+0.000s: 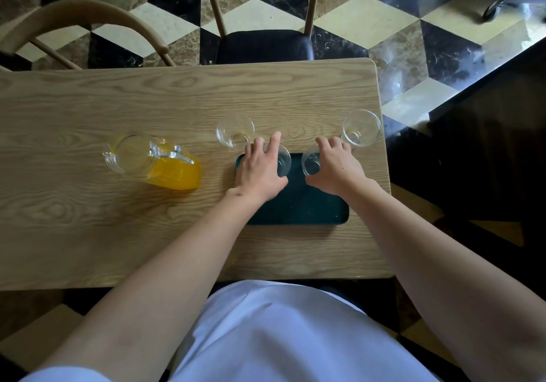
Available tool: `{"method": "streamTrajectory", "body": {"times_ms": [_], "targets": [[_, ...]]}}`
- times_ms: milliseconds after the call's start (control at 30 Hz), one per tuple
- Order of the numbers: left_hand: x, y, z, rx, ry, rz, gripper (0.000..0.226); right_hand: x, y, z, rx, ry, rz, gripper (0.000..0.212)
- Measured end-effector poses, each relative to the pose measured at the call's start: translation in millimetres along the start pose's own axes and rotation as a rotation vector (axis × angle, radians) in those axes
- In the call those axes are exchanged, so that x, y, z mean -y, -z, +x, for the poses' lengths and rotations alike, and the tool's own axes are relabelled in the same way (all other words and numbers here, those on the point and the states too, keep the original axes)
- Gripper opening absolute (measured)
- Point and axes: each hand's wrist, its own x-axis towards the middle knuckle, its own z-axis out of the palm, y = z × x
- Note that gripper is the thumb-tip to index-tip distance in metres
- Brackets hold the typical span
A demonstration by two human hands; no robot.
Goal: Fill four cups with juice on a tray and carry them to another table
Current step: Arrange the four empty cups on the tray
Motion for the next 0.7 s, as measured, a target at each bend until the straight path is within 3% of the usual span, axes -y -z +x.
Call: {"method": "streamTrajectory", "body": {"times_ms": [300, 433, 600, 700], "targets": [[5, -4, 12, 0.015, -0.007, -0.042, 0.092, -1, -4, 5, 0.008, 0.005, 0.002, 0.095], [5, 8, 9, 0.049, 0.009, -0.038, 0.110, 0, 1, 3, 0.024, -0.008, -0.008, 0.106], [18, 57, 31, -0.291, 0.087, -0.071, 0.079, -21, 41, 15, -0.125, -0.050, 0.082, 0.092], [31, 74, 62, -0.182, 0.268, -0.058, 0.077, -39, 60, 37, -0.138, -0.115, 0.041, 0.091]]}}
